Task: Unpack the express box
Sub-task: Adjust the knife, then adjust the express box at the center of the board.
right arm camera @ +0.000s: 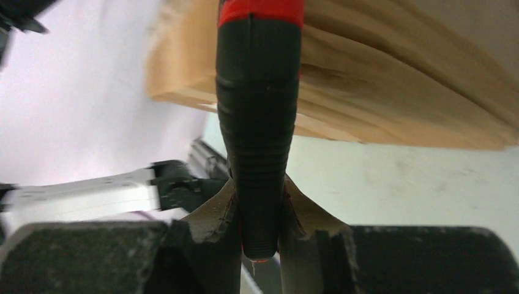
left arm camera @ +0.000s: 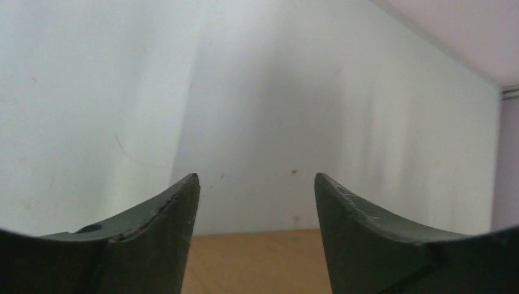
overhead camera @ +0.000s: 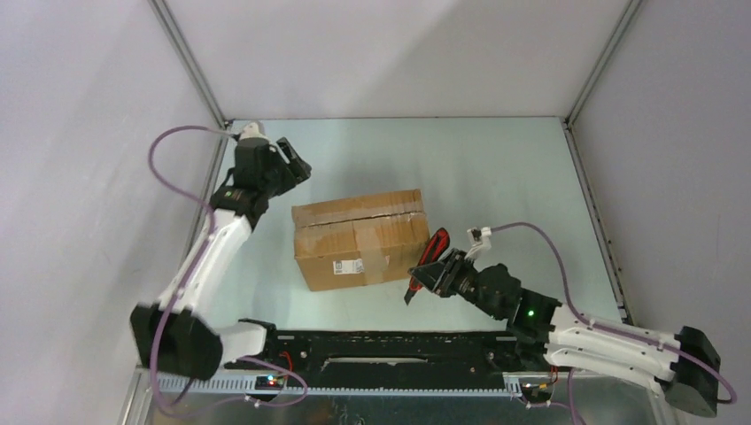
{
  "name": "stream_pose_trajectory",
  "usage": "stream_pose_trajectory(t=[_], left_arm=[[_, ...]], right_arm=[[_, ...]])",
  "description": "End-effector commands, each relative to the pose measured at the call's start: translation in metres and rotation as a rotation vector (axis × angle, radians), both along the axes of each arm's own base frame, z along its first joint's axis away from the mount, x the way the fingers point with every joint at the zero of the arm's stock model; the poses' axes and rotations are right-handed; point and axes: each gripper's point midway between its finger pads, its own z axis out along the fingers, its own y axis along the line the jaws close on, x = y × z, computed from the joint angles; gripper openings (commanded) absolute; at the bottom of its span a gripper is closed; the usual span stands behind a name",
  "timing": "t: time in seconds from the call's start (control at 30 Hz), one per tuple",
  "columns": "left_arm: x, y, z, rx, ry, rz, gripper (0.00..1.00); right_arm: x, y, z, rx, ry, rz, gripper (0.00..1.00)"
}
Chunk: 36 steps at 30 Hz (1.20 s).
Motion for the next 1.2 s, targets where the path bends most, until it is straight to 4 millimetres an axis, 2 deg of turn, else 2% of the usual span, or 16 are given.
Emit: stream_pose_trajectory(t=[0.0, 0.17, 0.3, 0.47, 0.53, 0.63, 0.67, 0.8, 0.9, 0.97, 1.03, 1.17], left_arm=[[0.01, -0.017, -0.056, -0.067, 0.17, -0.068, 0.68], [0.0, -0.021, -0.085, -0.109, 0.236, -0.06, 0.56], [-0.023, -0.025, -0.099, -0.118, 0.261, -0.071, 0.46], [-0.054, -0.026, -0.109, -0.145, 0.252, -0.054, 0.34], [-0.068, -0.038, -0.111, -0.147, 0.258, -0.088, 0.31], [-0.091, -0.067, -0.115, -0.181, 0.268, -0.152, 0.3], [-0.098, -0.077, -0.116, -0.198, 0.269, -0.171, 0.29], [-0.122, -0.109, -0.119, -0.241, 0.27, -0.219, 0.28], [-0.13, -0.124, -0.112, -0.253, 0.249, -0.257, 0.3], [-0.128, -0.118, -0.104, -0.194, 0.222, -0.265, 0.36], [-0.124, -0.104, -0.087, -0.085, 0.173, -0.267, 0.47], [-0.117, -0.074, -0.032, 0.132, 0.059, -0.279, 0.65]], right_arm=[[0.028, -0.003, 0.003, 0.117, -0.007, -0.166, 0.0], [0.053, -0.01, -0.017, 0.135, -0.004, -0.293, 0.0], [0.081, -0.012, -0.015, 0.143, -0.011, -0.345, 0.0], [0.128, -0.02, -0.007, 0.122, -0.04, -0.374, 0.0], [0.15, -0.02, 0.001, 0.118, -0.057, -0.363, 0.0], [0.178, -0.015, 0.009, 0.109, -0.08, -0.322, 0.0], [0.189, -0.01, 0.005, 0.092, -0.072, -0.306, 0.0], [0.215, 0.017, 0.009, 0.085, -0.097, -0.18, 0.0], [0.232, 0.035, 0.011, 0.074, -0.109, -0.104, 0.0], [0.239, 0.037, 0.01, 0.066, -0.104, -0.078, 0.0], [0.241, 0.029, 0.015, 0.051, -0.117, -0.075, 0.0], [0.238, -0.007, 0.021, -0.076, -0.111, -0.148, 0.0]])
